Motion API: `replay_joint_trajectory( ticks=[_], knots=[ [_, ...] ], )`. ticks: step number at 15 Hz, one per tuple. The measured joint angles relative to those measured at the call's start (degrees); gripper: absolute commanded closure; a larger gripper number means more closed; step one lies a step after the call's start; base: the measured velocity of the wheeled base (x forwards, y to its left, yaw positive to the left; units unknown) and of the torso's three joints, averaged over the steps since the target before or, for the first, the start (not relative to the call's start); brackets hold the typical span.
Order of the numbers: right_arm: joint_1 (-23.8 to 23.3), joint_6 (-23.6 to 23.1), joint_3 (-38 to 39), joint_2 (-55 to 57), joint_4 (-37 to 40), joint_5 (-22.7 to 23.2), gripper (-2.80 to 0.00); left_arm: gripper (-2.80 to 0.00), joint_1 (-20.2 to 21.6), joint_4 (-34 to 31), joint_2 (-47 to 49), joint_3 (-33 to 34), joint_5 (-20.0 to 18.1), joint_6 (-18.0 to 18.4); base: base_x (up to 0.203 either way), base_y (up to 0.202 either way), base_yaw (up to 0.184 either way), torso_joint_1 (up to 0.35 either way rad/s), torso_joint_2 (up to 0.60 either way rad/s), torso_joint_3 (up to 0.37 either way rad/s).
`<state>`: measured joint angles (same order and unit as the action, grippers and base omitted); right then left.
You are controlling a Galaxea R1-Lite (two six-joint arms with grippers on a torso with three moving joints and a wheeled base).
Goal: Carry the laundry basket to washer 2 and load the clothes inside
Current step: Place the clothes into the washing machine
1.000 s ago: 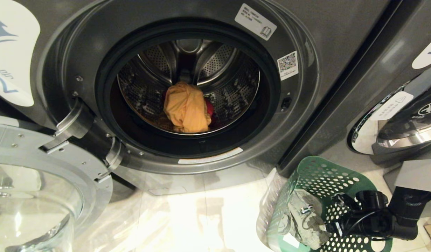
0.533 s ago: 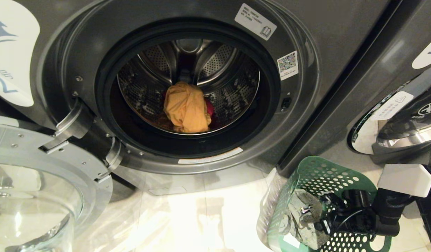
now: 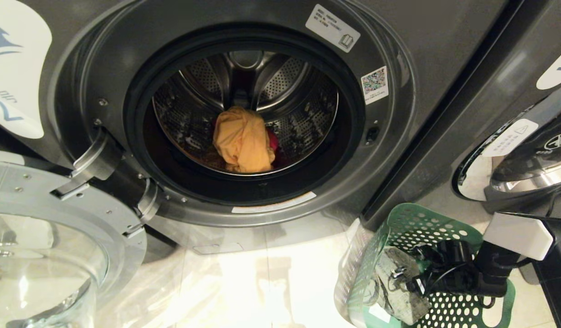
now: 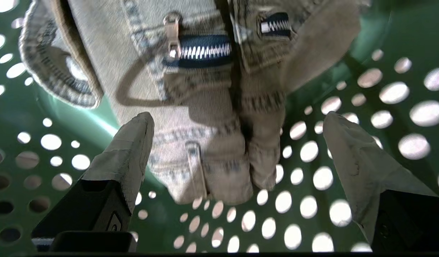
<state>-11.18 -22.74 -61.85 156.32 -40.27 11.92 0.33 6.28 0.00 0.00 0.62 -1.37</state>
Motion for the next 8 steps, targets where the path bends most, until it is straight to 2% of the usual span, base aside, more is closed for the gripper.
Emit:
replay_joint_trajectory(
  ticks=[4,8],
  knots=[
    [0.05,0.41,-5.14,3.65,2.28,0.11,-2.8,0.0,0.0,0.0,0.0,0.0,0.01,0.02,0.0,0.0,0.0,0.0,0.0,0.0],
    [0.88,0.44,-7.05,6.32,2.28,-0.33,-2.8,0.0,0.0,0.0,0.0,0.0,0.0,0.0,0.0,0.0,0.0,0.0,0.0,0.0]
  ],
)
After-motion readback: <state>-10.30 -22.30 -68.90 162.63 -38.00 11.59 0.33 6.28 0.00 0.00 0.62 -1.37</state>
